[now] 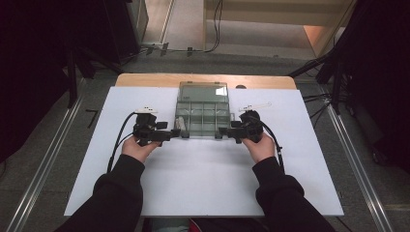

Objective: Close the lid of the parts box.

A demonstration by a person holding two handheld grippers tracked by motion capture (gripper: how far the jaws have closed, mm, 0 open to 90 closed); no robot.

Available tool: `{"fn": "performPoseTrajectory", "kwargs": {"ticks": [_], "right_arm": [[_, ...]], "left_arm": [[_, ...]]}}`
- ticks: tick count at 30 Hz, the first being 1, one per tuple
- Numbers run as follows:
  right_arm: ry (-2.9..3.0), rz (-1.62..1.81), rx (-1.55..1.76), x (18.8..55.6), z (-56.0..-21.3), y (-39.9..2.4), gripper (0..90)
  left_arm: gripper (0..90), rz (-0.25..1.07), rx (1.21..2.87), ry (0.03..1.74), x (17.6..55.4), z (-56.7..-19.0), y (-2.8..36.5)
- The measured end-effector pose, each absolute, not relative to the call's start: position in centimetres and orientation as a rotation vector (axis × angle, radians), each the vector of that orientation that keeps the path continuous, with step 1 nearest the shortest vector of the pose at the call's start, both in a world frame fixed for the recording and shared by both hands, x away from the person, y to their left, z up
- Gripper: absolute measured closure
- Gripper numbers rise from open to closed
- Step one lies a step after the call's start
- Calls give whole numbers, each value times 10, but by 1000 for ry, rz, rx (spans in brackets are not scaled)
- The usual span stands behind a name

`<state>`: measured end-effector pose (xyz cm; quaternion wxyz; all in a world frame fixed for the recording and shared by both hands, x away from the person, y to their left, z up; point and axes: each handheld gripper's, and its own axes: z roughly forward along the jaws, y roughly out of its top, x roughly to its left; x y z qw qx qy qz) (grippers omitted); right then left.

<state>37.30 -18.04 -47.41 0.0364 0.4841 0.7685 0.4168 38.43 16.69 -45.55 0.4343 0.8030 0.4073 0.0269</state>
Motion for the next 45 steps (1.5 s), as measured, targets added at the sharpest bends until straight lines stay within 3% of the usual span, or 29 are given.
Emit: {"fn": "performPoseTrajectory", "kwargs": {"ticks": [45], "right_arm": [[2263, 1230, 1585, 437, -462, -179, 255]], "left_arm": [[233, 131, 1946, 1109, 455, -451, 153]]}}
